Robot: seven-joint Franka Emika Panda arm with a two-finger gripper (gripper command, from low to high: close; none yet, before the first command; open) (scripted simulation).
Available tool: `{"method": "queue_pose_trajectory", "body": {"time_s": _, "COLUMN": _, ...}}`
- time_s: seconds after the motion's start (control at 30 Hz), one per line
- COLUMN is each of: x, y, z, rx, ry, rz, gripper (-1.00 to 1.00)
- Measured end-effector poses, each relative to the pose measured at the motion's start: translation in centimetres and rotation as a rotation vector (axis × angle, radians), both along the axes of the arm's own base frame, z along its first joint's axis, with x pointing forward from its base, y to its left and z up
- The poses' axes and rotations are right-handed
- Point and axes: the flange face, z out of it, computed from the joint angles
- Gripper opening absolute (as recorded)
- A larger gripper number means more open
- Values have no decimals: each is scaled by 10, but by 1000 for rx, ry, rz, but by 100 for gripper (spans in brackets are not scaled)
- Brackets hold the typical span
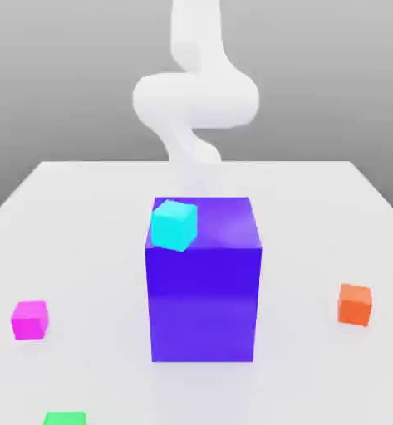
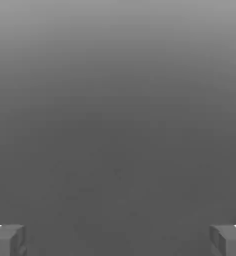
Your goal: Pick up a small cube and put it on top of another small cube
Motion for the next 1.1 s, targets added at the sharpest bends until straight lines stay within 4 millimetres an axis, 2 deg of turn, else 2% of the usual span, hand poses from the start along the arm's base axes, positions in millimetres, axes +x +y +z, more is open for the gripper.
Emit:
{"method": "queue_pose_trajectory", "body": {"time_s": 0.13, "x": 39, "y": -55, "z": -80, "rx": 85, "ry": 117, "rz": -214, "gripper": 0}}
{"method": "queue_pose_trajectory", "body": {"time_s": 0.2, "x": 49, "y": -84, "z": -122, "rx": 128, "ry": 170, "rz": -319, "gripper": 0}}
{"method": "queue_pose_trajectory", "body": {"time_s": 0.3, "x": 54, "y": -127, "z": -184, "rx": 193, "ry": 247, "rz": -480, "gripper": 0}}
{"method": "queue_pose_trajectory", "body": {"time_s": 0.47, "x": 33, "y": -192, "z": -290, "rx": 306, "ry": 366, "rz": -753, "gripper": 0}}
{"method": "queue_pose_trajectory", "body": {"time_s": 0.53, "x": 17, "y": -214, "z": -332, "rx": 353, "ry": 412, "rz": -863, "gripper": 0}}
{"method": "queue_pose_trajectory", "body": {"time_s": 0.63, "x": -22, "y": -248, "z": -392, "rx": 429, "ry": 474, "rz": -1052, "gripper": 0}}
{"method": "queue_pose_trajectory", "body": {"time_s": 0.67, "x": -35, "y": -256, "z": -411, "rx": 454, "ry": 495, "rz": -1110, "gripper": 0}}
{"method": "queue_pose_trajectory", "body": {"time_s": 0.77, "x": -67, "y": -263, "z": -465, "rx": 514, "ry": 556, "rz": -1243, "gripper": 0}}
{"method": "queue_pose_trajectory", "body": {"time_s": 0.93, "x": -75, "y": -264, "z": -523, "rx": 527, "ry": 571, "rz": -1275, "gripper": 0}}
{"method": "queue_pose_trajectory", "body": {"time_s": 0.97, "x": -75, "y": -263, "z": -533, "rx": 526, "ry": 571, "rz": -1276, "gripper": -100}}
{"method": "queue_pose_trajectory", "body": {"time_s": 1.1, "x": -75, "y": -264, "z": -533, "rx": 526, "ry": 570, "rz": -1276, "gripper": -100}}
